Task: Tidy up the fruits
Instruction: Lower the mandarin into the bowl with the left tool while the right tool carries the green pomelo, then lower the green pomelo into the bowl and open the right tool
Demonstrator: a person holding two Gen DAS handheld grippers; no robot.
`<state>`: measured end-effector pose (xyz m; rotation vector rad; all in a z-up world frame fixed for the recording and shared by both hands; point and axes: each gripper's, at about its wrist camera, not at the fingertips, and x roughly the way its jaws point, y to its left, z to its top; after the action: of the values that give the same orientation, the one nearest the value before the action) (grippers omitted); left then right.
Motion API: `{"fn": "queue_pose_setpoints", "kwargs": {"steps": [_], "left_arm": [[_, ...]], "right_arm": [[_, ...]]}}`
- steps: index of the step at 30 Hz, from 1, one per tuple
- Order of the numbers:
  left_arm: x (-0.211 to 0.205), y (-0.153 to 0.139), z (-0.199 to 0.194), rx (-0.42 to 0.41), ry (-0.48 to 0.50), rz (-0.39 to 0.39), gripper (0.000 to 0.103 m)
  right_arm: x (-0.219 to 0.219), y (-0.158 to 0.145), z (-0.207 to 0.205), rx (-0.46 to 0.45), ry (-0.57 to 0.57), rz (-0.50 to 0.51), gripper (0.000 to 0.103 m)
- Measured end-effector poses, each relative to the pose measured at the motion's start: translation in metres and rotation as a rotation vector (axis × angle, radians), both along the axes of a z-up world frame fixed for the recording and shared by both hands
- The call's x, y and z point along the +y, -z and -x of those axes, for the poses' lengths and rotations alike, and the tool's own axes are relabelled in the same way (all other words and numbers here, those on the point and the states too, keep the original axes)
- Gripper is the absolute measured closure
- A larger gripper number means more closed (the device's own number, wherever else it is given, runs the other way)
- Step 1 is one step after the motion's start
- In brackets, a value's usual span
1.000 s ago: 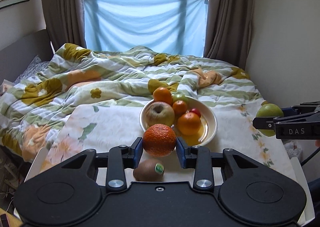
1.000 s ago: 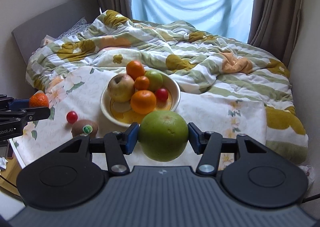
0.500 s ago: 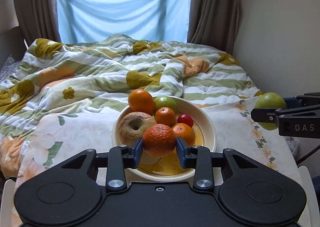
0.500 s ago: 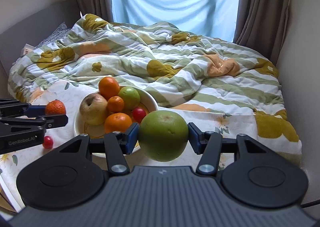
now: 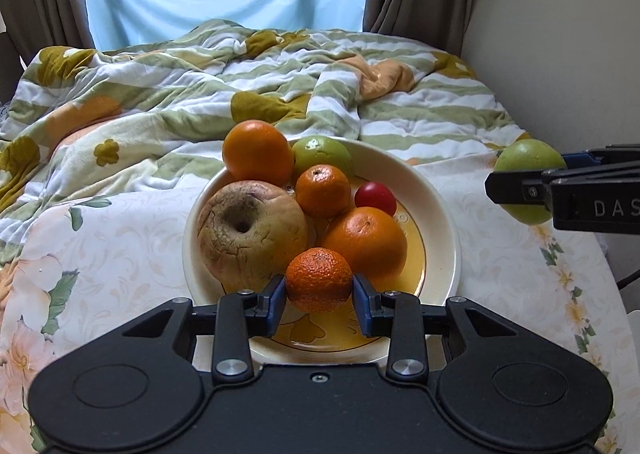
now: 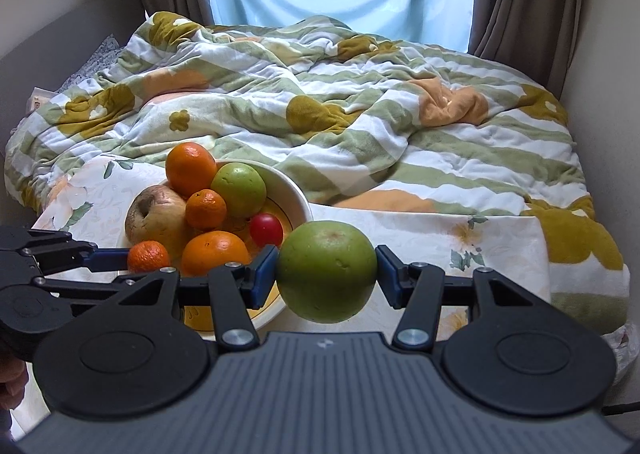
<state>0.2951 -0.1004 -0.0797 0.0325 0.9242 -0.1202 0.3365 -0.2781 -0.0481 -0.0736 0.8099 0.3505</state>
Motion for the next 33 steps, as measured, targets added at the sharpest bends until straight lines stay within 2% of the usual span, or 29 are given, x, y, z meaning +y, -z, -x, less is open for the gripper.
{"fn": "queue_pose_setpoints", "kwargs": {"steps": [7, 9, 10, 11, 14, 21, 33], "left_arm": [[0.001, 0.005, 0.0, 0.023, 0.012, -0.002, 0.063], [0.002, 0.004, 0.001, 0.026, 0.015, 0.004, 0.048], [0.002, 0.002, 0.003, 0.02, 0.018, 0.0, 0.029], [0.002, 0.0, 0.006, 0.007, 0.019, -0.009, 0.016], [0.003, -0.007, 0.014, -0.01, 0.03, -0.018, 0.014], [0.018, -0.02, 0.029, -0.027, 0.006, 0.026, 0.011], [0.038, -0.034, 0.048, -0.092, -0.049, 0.01, 0.0]], "right_arm": [[0.006, 0.004, -0.008, 0.009, -0.013, -0.001, 0.035], [0.006, 0.004, -0.009, 0.008, -0.015, -0.002, 0.035], [0.007, 0.003, -0.01, 0.007, -0.016, -0.003, 0.035], [0.008, 0.003, -0.01, 0.006, -0.018, -0.004, 0.035], [0.01, 0.0, -0.01, 0.001, -0.024, -0.005, 0.035], [0.017, -0.002, -0.009, 0.001, -0.059, -0.017, 0.035], [0.045, 0.015, -0.028, 0.0, -0.114, -0.017, 0.035]]}}
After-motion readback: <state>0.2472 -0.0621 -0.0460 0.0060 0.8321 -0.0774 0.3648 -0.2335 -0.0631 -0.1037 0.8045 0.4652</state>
